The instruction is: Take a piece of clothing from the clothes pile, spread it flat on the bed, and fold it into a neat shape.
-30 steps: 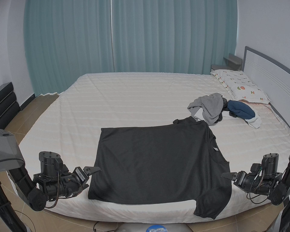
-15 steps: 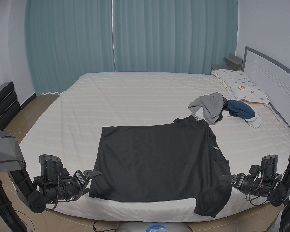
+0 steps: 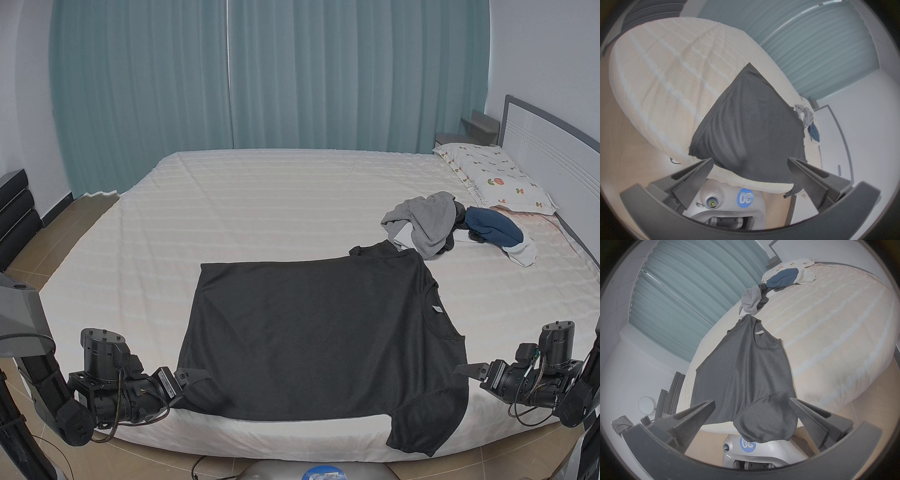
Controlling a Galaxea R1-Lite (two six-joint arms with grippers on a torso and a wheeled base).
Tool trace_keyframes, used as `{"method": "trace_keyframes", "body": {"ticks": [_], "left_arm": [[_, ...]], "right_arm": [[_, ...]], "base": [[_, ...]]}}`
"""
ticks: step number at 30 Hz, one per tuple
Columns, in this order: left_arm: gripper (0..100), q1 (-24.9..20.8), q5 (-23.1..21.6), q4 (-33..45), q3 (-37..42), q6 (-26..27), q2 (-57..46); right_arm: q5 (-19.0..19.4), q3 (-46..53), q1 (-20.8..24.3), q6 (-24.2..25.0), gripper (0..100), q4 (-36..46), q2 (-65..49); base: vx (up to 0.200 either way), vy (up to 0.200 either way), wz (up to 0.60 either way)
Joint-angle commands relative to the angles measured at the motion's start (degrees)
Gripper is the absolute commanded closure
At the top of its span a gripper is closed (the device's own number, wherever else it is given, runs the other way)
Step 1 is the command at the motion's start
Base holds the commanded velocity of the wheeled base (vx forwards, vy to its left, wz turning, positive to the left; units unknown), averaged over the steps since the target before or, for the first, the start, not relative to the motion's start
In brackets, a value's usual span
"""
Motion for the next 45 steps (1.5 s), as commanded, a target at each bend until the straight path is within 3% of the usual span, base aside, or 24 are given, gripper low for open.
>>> {"method": "trace_keyframes", "body": {"ticks": [1, 7, 22, 23, 30, 36, 45], "left_arm": [[0, 2.0, 0.9, -0.2, 0.4, 1.0, 4.4], [0, 3.2, 2.8, -0.3, -0.1, 3.7, 8.4], [0, 4.1, 4.6, -0.3, -2.6, 3.7, 12.3], [100, 4.1, 5.0, -0.3, -2.5, 3.8, 12.4], [100, 3.9, 5.8, 0.1, -1.8, 4.5, 12.2], [100, 3.8, 7.3, 0.1, 1.2, 9.4, 12.1], [100, 3.8, 7.7, 0.3, 3.0, 11.5, 10.7]], "right_arm": [[0.0, 0.2, 0.2, -0.1, 0, 0.0, 0.3], [0.5, 0.3, 0.2, 0.0, 0, 0.0, 0.3], [0.7, 0.3, 0.2, -0.1, 0, 0.0, 1.0], [0.7, 0.3, 0.2, -0.1, 0, 0.0, 0.9], [0.7, 0.3, 0.2, -0.1, 0, -0.1, 0.8], [0.7, 0.7, 0.2, -0.2, 0, -0.1, 0.2], [0.7, 0.7, 0.3, -0.7, 0, -0.1, 0.4]], "base": [[0.0, 0.0, 0.0], [0.0, 0.0, 0.0], [0.0, 0.0, 0.0], [0.0, 0.0, 0.0], [0.0, 0.0, 0.0], [0.0, 0.0, 0.0], [0.0, 0.0, 0.0]]}}
